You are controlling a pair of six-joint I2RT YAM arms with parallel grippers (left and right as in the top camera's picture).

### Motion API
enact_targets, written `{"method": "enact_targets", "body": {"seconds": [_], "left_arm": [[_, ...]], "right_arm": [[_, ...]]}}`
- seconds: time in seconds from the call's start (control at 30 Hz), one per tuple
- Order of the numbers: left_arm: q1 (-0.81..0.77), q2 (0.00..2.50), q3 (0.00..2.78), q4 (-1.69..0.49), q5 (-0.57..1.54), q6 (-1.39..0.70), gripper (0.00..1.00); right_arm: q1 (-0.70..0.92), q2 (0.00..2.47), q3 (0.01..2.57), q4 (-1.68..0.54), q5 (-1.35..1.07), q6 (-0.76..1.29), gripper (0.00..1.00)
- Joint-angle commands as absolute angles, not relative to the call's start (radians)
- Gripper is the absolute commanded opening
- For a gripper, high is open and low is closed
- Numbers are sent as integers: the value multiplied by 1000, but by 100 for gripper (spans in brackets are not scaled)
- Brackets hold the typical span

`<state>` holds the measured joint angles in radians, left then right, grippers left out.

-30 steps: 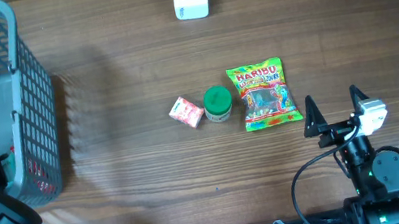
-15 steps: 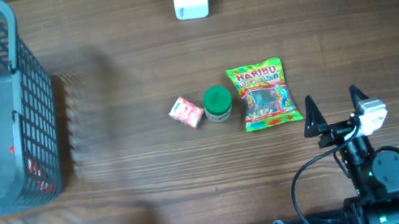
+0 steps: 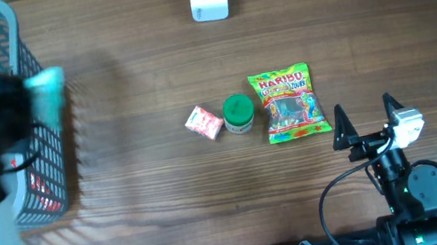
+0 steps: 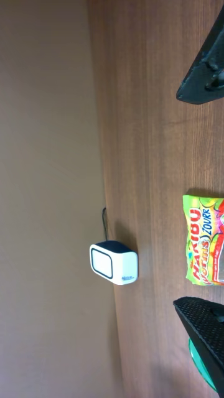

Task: Scan the item barcode
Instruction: 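Reach into the basket and grasp the green Zappy wipes pack, then carry the wipes pack past the scanner and place it left of the Kleenex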

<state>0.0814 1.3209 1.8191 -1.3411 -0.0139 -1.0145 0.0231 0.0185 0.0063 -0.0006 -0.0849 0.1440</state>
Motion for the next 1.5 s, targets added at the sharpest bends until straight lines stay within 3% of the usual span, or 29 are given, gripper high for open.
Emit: {"method": "enact_targets", "body": {"seconds": [0.0, 0.2, 0.47, 0.57, 0.63, 0.7, 0.73, 0.77, 0.8, 0.83, 1.03, 1.1, 1.17, 1.2, 1.23, 1.47], "left_arm": [[-134, 1401, 1750, -1385, -250, -972, 4], [-315, 1489, 1514, -1286, -368, -972, 4], [-392, 1521, 989, -750, -252, -972, 4], [-402, 1521, 883, -634, -232, -972, 12], [-401, 1520, 881, -634, -232, -972, 27], [-399, 1511, 889, -632, -240, -970, 66], [-397, 1507, 896, -632, -240, -957, 80], [-396, 1499, 911, -633, -238, -936, 85], [-395, 1490, 933, -642, -236, -912, 98], [-395, 1479, 959, -658, -236, -892, 100], [-396, 1424, 1093, -762, -234, -867, 100], [-396, 1428, 1093, -772, -227, -867, 91], [-396, 1429, 1093, -791, -224, -868, 57], [-395, 1428, 1093, -826, -225, -872, 13], [-395, 1428, 1093, -849, -224, -877, 4], [-395, 1428, 1093, -1122, -225, -1039, 4]], "right_arm": [[27, 16, 5, 2, -75, 131, 100], [27, 16, 5, 2, -75, 131, 100], [27, 16, 5, 2, -75, 131, 100], [27, 16, 5, 2, -75, 131, 100], [27, 16, 5, 2, -75, 131, 100], [27, 16, 5, 2, -75, 132, 100], [27, 16, 5, 2, -75, 131, 100], [27, 16, 5, 2, -75, 131, 100], [27, 16, 5, 2, -75, 131, 100], [27, 16, 5, 2, -75, 131, 100], [27, 16, 5, 2, -75, 131, 100], [27, 16, 5, 2, -75, 131, 100], [27, 16, 5, 2, -75, 131, 100], [27, 16, 5, 2, -75, 131, 100], [27, 16, 5, 2, -75, 131, 100], [27, 16, 5, 2, -75, 131, 100]]}}
